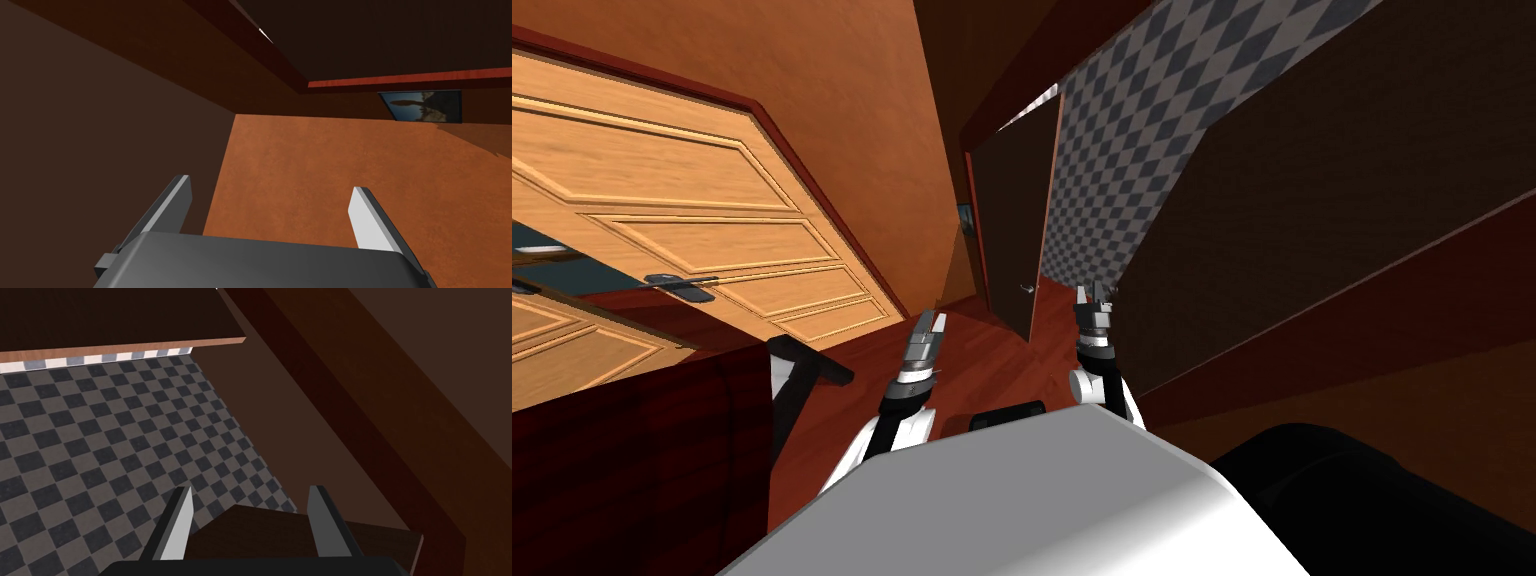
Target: Push the door open
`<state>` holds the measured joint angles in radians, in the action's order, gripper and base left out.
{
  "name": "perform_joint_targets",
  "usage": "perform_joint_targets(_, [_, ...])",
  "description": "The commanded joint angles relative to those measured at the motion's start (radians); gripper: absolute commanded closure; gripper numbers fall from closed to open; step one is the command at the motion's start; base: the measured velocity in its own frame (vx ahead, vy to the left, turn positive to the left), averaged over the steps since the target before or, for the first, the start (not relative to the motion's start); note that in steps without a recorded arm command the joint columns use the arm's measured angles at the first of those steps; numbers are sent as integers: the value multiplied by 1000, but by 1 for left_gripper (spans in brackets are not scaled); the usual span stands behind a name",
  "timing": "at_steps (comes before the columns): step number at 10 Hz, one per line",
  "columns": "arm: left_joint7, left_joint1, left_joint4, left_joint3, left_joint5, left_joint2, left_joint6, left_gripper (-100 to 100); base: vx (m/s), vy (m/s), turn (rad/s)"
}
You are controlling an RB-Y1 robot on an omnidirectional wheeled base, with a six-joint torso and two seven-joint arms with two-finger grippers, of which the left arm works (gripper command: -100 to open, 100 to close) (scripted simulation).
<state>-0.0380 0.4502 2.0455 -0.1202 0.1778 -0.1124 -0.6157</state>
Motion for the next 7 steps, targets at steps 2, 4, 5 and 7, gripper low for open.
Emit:
perform_joint_targets(2, [-24,0,-45,-15,19,-17,-29,-100,120,-23,-16])
perform_joint_targets(4, [-46,-3,-90,-29,37,-34,-55,-100,143,-19,-22])
perform_joint_targets(5, [-54,-4,-106,-34,43,-39,-65,-100,127,-6,-14])
perform_joint_targets(7, [-78,-6,-154,-49,63,-56,-93,-100,116,-20,-20])
